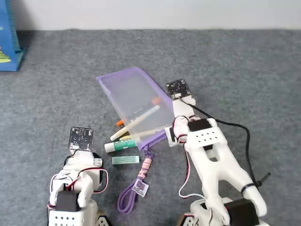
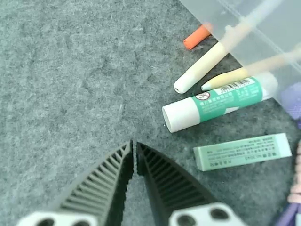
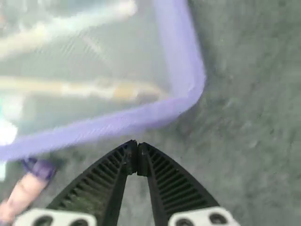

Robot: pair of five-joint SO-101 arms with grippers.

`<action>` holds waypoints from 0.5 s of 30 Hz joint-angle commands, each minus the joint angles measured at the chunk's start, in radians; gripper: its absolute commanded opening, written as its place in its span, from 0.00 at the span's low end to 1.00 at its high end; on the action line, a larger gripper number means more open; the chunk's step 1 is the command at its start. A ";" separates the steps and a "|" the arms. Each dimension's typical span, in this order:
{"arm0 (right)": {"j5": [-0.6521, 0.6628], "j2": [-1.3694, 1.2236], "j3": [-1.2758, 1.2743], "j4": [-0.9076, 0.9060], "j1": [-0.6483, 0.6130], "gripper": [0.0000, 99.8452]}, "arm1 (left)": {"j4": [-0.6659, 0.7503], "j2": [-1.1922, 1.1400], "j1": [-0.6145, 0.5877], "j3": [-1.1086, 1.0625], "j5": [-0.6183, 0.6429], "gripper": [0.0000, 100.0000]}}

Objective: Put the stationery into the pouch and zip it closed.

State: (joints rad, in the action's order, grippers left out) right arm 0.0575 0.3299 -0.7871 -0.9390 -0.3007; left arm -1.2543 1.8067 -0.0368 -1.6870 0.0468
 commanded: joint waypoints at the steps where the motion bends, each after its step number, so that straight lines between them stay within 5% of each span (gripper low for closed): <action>1: -0.031 0.016 0.077 -0.139 -0.067 0.01 | -0.002 0.012 -0.005 0.005 -0.005 0.01; 5: -0.120 0.018 0.083 -0.213 -0.179 0.02 | -0.002 0.012 -0.005 0.005 -0.005 0.01; 12: -0.290 0.016 0.083 -0.257 -0.337 0.25 | -0.002 0.012 -0.005 0.005 -0.005 0.01; 15: -0.330 0.007 0.083 -0.255 -0.397 0.27 | -0.002 0.012 -0.005 0.005 -0.005 0.01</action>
State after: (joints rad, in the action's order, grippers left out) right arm -0.2309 0.3299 -0.7610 -1.1845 -0.6475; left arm -1.2543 1.8067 -0.0368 -1.6870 0.0468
